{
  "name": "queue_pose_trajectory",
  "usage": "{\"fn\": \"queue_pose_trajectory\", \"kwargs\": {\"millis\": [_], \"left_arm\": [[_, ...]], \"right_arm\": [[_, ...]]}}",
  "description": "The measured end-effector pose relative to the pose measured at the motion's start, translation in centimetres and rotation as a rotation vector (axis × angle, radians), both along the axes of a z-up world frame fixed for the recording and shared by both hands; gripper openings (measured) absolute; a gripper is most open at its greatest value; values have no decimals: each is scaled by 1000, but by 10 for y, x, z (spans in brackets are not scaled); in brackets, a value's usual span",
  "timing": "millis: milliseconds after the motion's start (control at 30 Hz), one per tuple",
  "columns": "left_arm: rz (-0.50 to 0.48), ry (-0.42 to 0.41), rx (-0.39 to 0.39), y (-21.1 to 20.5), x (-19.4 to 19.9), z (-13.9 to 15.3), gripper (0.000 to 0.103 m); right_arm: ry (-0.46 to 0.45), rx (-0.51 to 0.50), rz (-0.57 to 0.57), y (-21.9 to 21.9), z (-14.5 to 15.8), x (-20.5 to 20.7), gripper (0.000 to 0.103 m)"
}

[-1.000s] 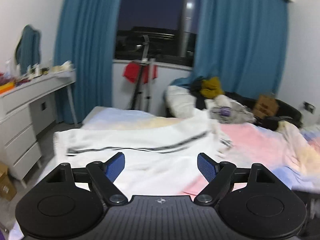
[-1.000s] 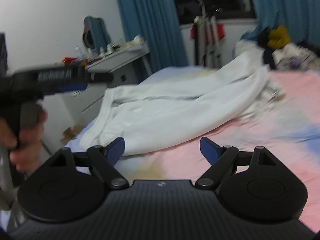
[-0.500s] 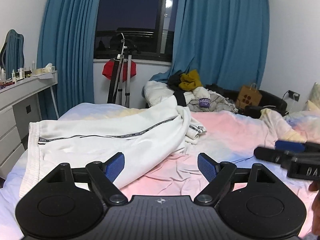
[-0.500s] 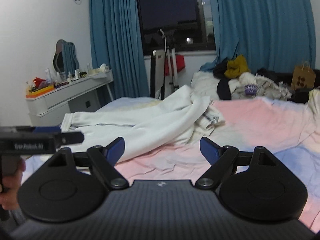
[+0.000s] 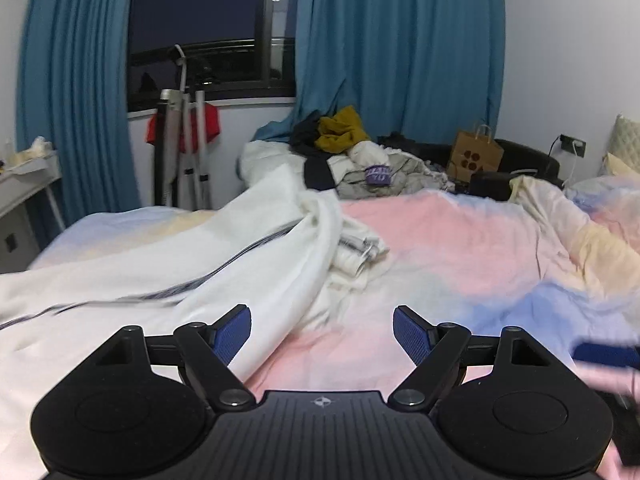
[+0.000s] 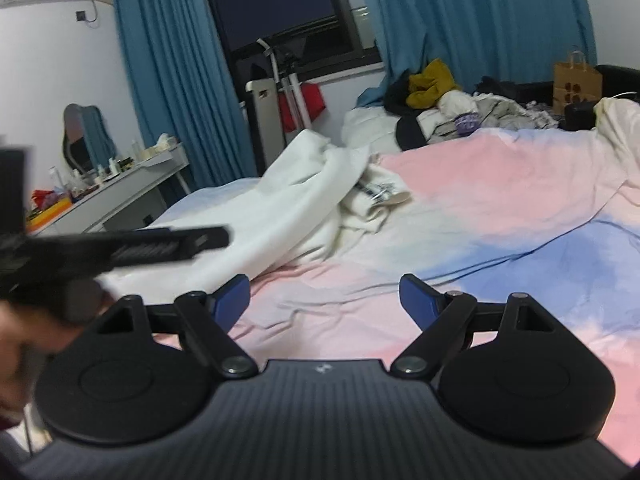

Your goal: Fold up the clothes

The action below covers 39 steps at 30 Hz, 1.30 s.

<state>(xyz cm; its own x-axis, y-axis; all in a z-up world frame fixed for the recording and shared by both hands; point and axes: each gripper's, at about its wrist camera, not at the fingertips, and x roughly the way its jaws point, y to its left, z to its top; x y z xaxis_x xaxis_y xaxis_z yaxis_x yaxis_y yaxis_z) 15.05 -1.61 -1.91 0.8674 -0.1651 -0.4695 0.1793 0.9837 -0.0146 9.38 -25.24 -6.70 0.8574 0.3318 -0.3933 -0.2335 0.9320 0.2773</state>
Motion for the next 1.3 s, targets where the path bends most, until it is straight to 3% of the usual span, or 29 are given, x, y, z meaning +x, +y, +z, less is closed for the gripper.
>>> {"fn": "queue_pose_trajectory", "kwargs": {"millis": [100, 300, 567, 667, 767, 833, 900, 1033, 1300], "left_arm": [[-36, -19, 33, -29, 57, -4, 80], [-94, -153, 288, -95, 156, -18, 80], [-44, -50, 396, -144, 282, -60, 78], [-42, -37, 491, -154, 308, -83, 70], [-41, 0, 555, -159, 326, -101, 40], [-21, 13, 571, -157, 329, -105, 3], [-9, 13, 581, -155, 329, -105, 3], [0, -21, 483, -140, 302, -77, 2], [-41, -124, 308, -108, 175, -2, 2]], "right_arm": [[0, 61, -50, -19, -9, 6, 84], [141, 268, -129, -57, -53, 36, 85], [185, 347, -135, -68, -82, 58, 85], [200, 372, -146, -74, -88, 62, 85], [211, 387, -155, -78, -93, 66, 85], [220, 396, -155, -80, -95, 69, 85], [227, 394, -156, -79, -96, 72, 85], [222, 387, -153, -78, -97, 73, 85], [171, 368, -114, -67, -89, 58, 85]]}}
